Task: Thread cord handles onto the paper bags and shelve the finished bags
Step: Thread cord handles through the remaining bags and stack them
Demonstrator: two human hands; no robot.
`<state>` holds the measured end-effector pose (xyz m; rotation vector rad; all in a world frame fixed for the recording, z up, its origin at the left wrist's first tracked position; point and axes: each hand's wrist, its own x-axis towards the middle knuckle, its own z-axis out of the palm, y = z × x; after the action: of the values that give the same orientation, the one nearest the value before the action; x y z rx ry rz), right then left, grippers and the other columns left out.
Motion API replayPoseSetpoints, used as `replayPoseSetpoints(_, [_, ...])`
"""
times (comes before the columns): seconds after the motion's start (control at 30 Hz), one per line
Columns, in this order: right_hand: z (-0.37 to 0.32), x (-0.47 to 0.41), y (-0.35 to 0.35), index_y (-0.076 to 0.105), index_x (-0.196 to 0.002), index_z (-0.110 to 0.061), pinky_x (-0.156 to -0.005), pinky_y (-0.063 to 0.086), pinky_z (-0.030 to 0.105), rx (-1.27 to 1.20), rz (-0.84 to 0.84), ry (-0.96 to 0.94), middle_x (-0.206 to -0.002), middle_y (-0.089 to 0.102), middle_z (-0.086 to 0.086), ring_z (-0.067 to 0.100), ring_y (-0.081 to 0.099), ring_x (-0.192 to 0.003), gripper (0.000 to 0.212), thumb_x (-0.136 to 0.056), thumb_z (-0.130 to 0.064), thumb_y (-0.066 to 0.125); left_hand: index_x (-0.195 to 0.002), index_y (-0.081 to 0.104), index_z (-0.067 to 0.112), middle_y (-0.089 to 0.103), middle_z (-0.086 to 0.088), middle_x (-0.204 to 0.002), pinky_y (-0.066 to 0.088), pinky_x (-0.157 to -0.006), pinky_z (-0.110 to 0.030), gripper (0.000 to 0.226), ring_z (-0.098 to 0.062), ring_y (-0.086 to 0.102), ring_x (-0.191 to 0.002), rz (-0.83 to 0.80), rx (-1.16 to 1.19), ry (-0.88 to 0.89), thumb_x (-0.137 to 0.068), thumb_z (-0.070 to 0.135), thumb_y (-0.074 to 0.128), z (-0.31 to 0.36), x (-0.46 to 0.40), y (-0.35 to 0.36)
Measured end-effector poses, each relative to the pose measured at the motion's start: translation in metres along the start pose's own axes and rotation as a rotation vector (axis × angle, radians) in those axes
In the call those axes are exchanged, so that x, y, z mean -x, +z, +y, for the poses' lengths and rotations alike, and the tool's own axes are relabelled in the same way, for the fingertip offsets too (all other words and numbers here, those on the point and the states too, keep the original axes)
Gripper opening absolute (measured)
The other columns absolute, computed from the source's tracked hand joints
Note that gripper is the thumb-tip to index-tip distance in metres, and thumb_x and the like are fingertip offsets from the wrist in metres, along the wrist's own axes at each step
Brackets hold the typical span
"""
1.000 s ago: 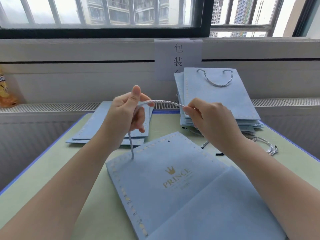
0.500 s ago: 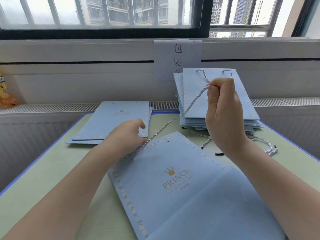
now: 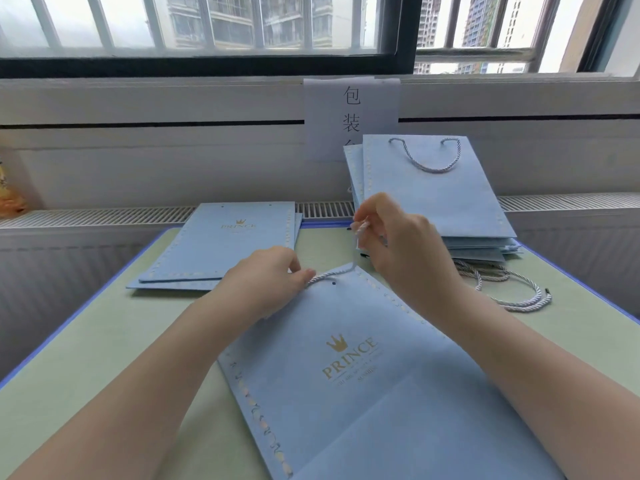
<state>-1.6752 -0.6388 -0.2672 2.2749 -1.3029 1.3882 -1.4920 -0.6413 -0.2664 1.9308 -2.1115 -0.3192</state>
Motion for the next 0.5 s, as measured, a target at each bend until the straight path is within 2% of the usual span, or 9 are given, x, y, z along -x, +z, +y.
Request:
replayPoseSetpoints(0.1, [-0.002, 0.01, 0.016, 0.057, -0.103, -0.018, -0.07, 0.048, 0.041, 0.03, -0.275, 0.082, -0.088, 0.069, 0.001, 0.03, 0.061, -0.081, 0.019, -0.092, -0.012, 0.042, -0.108, 0.063, 0.015, 0.061, -0.006, -0.113, 0.041, -0.081, -0.03, 0.026, -0.027, 0.055, -0.104, 0.002, 0.013, 0.002, -0.098, 0.031, 0.045, 0.004, -0.001, 0.004])
replayPoseSetpoints(0.17, [-0.001, 0.015, 0.024, 0.057, -0.107, -0.019, -0.077, 0.048, 0.042, -0.015, -0.383, 0.145, -0.096, 0.069, 0.002, 0.029, 0.061, -0.09, 0.025, -0.093, -0.009, 0.038, -0.098, 0.065, 0.013, 0.064, -0.009, -0.108, 0.043, -0.08, -0.031, 0.021, -0.03, 0.057, -0.101, 0.007, 0.047, -0.011, -0.095, 0.013, 0.044, 0.0, -0.005, 0.005])
replayPoseSetpoints(0.27, [-0.001, 0.016, 0.026, 0.058, -0.107, -0.017, -0.081, 0.048, 0.04, -0.132, -0.36, 0.215, -0.094, 0.069, -0.001, 0.025, 0.061, -0.09, 0.03, -0.091, -0.003, 0.037, -0.078, 0.064, 0.022, 0.064, -0.003, -0.091, 0.044, -0.075, -0.029, 0.027, -0.024, 0.058, -0.09, -0.003, 0.16, -0.005, -0.09, 0.005, 0.048, -0.01, -0.009, 0.004])
replayPoseSetpoints(0.37, [-0.002, 0.015, 0.023, 0.06, -0.106, -0.012, -0.08, 0.048, 0.038, -0.225, -0.302, 0.228, -0.086, 0.064, -0.004, 0.02, 0.061, -0.083, 0.035, -0.087, 0.006, 0.036, -0.083, 0.067, 0.019, 0.055, 0.012, -0.074, 0.038, -0.073, -0.025, 0.014, -0.013, 0.053, -0.078, -0.022, 0.229, 0.074, -0.092, 0.018, 0.057, -0.012, -0.009, 0.002])
replayPoseSetpoints(0.43, [-0.005, 0.015, 0.023, 0.063, -0.105, -0.011, -0.079, 0.049, 0.035, -0.264, -0.281, 0.211, -0.082, 0.06, -0.005, 0.017, 0.06, -0.081, 0.036, -0.087, 0.008, 0.038, -0.078, 0.064, 0.018, 0.05, 0.017, -0.067, 0.035, -0.069, -0.022, 0.019, -0.007, 0.048, -0.07, -0.043, 0.257, 0.111, -0.094, 0.023, 0.055, -0.011, -0.009, 0.003])
replayPoseSetpoints(0.5, [-0.007, 0.015, 0.023, 0.065, -0.103, -0.01, -0.079, 0.049, 0.028, -0.293, -0.264, 0.197, -0.08, 0.058, -0.011, 0.011, 0.059, -0.082, 0.032, -0.089, 0.008, 0.042, -0.068, 0.056, 0.022, 0.047, 0.016, -0.06, 0.033, -0.059, -0.021, 0.028, -0.002, 0.044, -0.06, -0.05, 0.279, 0.141, -0.096, 0.026, 0.054, -0.01, -0.01, 0.004])
